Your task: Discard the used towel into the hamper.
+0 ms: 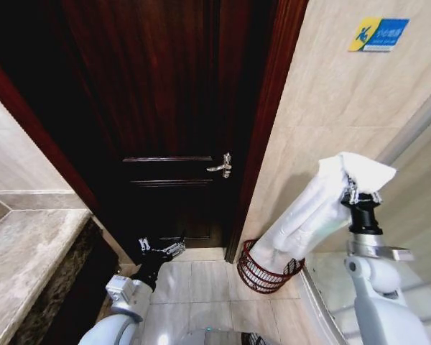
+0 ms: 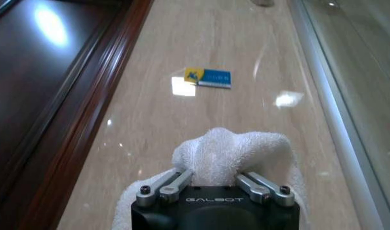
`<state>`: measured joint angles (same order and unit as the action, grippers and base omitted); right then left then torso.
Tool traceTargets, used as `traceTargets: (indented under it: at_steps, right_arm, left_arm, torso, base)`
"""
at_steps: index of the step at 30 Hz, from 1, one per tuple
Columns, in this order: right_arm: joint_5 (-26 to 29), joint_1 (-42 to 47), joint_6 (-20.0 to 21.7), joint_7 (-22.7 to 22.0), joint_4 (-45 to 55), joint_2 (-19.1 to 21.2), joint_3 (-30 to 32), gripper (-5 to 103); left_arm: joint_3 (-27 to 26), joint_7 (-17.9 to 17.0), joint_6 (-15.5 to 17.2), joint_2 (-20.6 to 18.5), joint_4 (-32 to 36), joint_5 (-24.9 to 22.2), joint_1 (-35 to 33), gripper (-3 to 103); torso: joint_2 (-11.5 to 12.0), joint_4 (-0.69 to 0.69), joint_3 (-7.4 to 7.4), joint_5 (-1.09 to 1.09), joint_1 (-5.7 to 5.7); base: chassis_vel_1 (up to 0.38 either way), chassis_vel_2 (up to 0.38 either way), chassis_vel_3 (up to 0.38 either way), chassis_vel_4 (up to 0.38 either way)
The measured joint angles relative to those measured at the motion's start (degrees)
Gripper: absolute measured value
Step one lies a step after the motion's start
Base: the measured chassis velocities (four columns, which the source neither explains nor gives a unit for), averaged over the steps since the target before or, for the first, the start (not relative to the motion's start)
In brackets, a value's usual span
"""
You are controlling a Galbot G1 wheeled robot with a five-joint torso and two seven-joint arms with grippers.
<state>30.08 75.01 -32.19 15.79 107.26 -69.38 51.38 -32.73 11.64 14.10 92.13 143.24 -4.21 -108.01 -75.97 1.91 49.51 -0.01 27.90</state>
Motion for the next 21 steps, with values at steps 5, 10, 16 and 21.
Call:
traceTargets:
  at_steps: [5, 10, 16, 21]
  right_arm:
    - [-0.54, 0.86, -1.89, 0.64, -2.87, -0.98, -0.32, 9]
    - [-1.52, 0.87, -4.13, 1.42, -7.91, -1.78, -1.18, 9]
    - [-2.42, 0.16, -5.35, 1.75, -11.72, -2.41, -2.35, 9]
    - [-4.00, -1.80, -6.90, 2.08, -17.92, -3.21, -4.24, 9]
  left_arm:
    - [0.00, 0.00, 0.00, 0.00, 0.00, 0.00, 0.00, 100]
    - [0.00, 0.00, 0.00, 0.00, 0.00, 0.00, 0.00, 100]
    - [0.00, 0.00, 0.00, 0.00, 0.00, 0.00, 0.00, 100]
    - [0.00, 0.00, 0.00, 0.00, 0.00, 0.00, 0.00, 100]
  torso:
    - [0.00, 0.00, 0.01, 0.00, 0.03]
    - [0.00, 0.00, 0.01, 0.01, 0.02]
    - [0.00, 0.00, 0.01, 0.00, 0.02]
    - [0.00, 0.00, 0.01, 0.00, 0.02]
  base:
    - [0.000, 0.000, 0.000, 0.000]
    - [0.000, 0.000, 0.000, 0.000]
    - [0.000, 0.000, 0.000, 0.000]
    - [0.000, 0.000, 0.000, 0.000]
